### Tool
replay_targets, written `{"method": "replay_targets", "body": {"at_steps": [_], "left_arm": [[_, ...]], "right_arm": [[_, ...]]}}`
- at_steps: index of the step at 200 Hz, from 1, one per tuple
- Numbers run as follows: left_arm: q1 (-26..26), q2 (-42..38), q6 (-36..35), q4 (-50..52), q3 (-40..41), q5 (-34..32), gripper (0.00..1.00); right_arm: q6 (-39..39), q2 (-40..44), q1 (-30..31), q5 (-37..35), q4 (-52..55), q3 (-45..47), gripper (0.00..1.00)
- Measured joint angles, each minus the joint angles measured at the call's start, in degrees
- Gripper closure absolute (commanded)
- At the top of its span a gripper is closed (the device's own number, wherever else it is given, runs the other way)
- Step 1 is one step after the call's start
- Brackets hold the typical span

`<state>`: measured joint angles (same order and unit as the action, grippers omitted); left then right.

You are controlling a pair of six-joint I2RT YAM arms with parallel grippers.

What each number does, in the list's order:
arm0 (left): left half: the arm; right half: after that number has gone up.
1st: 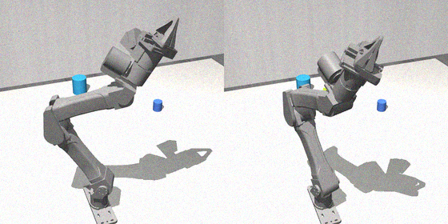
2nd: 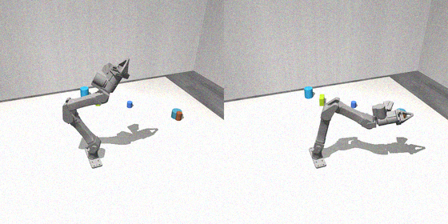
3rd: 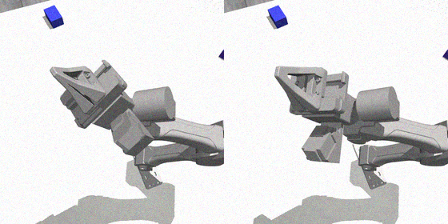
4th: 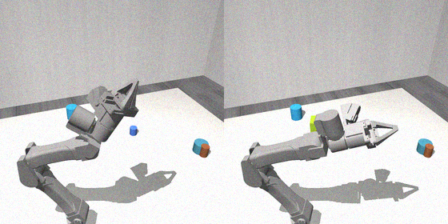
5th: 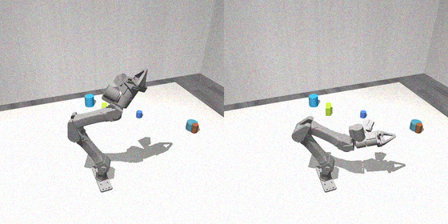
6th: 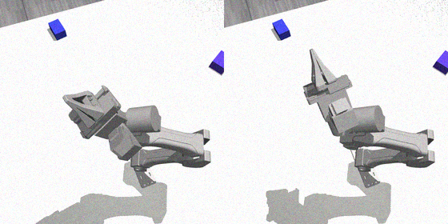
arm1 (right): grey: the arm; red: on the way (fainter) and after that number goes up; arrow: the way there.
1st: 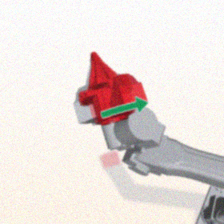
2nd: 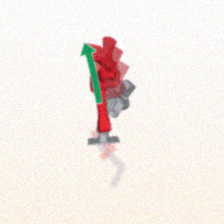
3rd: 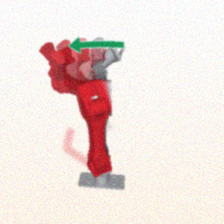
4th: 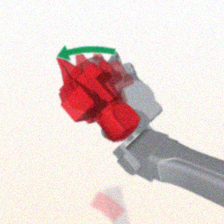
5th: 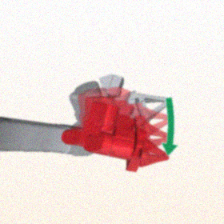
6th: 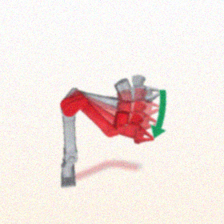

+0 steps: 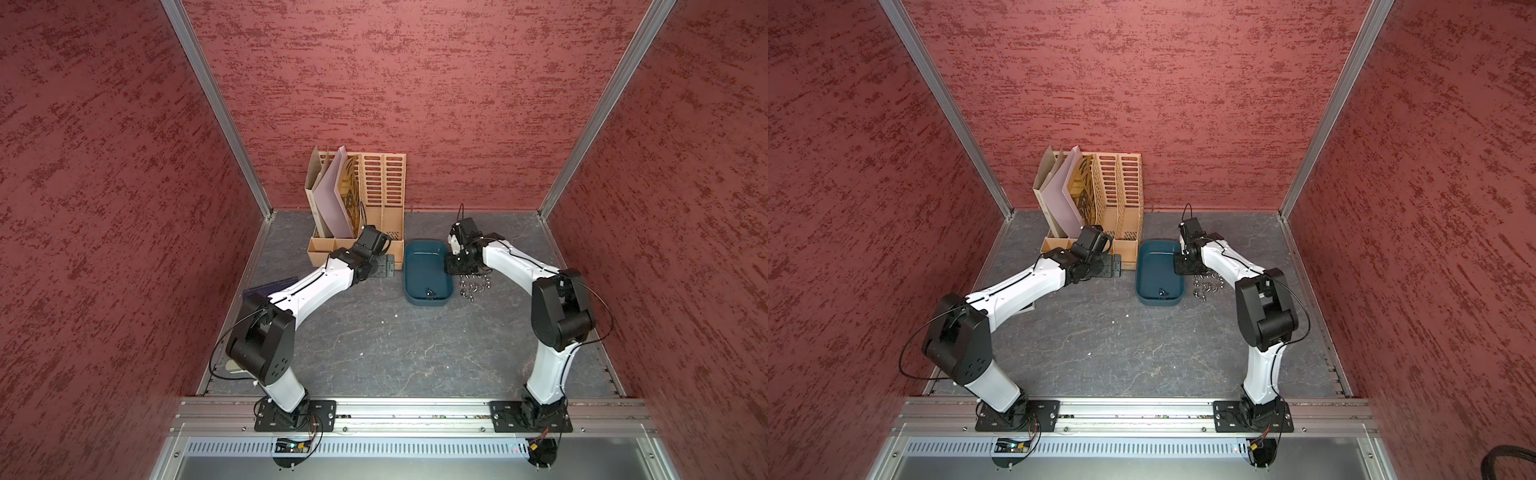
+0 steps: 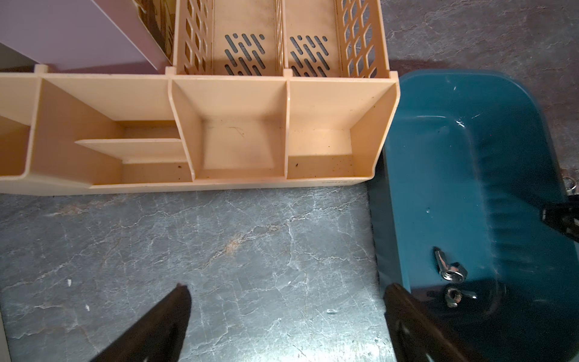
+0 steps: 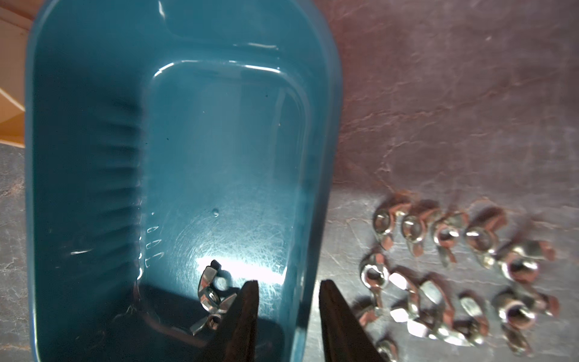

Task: Take out the wing nut from the storage box
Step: Pick up the storage box at the center of the board.

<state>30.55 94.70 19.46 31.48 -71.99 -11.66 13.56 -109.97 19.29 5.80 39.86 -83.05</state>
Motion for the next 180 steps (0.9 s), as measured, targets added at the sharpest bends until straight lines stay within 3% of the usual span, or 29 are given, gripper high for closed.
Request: {"method": "replay_targets", "body": {"at_steps": [28,58,143,180], "left_arm": [[0.0,-0.6,0.0,0.0,0.5,-0.3,0.00],[0.0,-1.5,0.0,-0.3,1.6,-0.4,0.00],[0.1,-2.5,0.0,-1.2,2.4,-0.1,0.00],[0.9,-2.5,0.0,-1.1,2.4,3.3,0.00]], "right_arm": [[1.7,-0.8,0.0,-0.8,-0.1,0.1,0.82],[3.8,-0.5,0.0,-1.6,-1.7,1.9,0.91],[5.1,7.1,1.9,-2.6,-0.9,9.5,0.97],[4.4,11.0,5.1,-2.6,0.1,12.6,0.99]]}}
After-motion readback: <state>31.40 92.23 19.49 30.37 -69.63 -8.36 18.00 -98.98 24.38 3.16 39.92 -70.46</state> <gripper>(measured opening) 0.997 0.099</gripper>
